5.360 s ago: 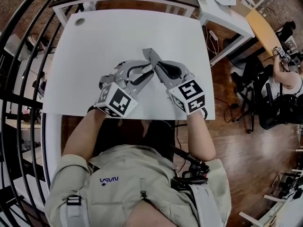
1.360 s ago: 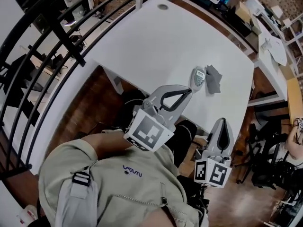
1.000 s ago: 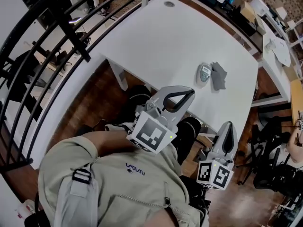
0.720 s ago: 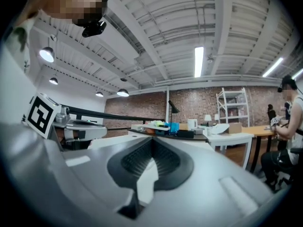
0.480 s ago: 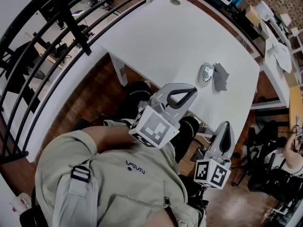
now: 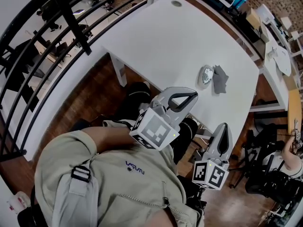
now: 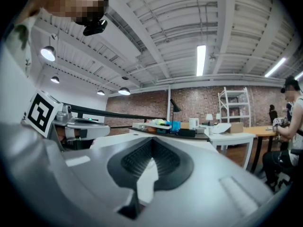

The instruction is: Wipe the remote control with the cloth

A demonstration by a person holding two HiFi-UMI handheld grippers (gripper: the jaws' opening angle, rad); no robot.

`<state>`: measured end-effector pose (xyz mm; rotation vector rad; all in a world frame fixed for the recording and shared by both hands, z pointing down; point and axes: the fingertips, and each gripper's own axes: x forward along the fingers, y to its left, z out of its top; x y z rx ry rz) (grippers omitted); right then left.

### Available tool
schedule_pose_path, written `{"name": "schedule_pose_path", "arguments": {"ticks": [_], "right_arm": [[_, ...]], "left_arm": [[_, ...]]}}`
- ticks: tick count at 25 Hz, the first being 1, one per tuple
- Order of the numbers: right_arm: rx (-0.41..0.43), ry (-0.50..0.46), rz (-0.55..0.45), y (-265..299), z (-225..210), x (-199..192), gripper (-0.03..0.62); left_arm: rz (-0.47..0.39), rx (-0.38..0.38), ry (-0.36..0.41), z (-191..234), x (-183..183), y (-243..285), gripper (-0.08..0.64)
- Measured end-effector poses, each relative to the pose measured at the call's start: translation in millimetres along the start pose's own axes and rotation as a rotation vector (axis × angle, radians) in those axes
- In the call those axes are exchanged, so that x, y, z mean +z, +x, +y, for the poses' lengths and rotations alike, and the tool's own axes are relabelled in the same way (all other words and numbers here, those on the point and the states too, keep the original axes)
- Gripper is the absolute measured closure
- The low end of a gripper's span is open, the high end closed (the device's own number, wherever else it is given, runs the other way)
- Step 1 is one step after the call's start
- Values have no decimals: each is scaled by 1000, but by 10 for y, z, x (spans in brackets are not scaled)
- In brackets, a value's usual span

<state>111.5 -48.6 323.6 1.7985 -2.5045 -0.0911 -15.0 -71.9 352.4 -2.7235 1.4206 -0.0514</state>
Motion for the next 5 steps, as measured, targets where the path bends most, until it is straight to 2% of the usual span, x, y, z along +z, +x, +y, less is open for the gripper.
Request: {"name": "schedule_pose_path", "arguments": {"ticks": [5], "right_arm": [[-6,4,-2,56,-43,13,591]], "left_arm": [[1,-2,2,32,20,59,555]]}}
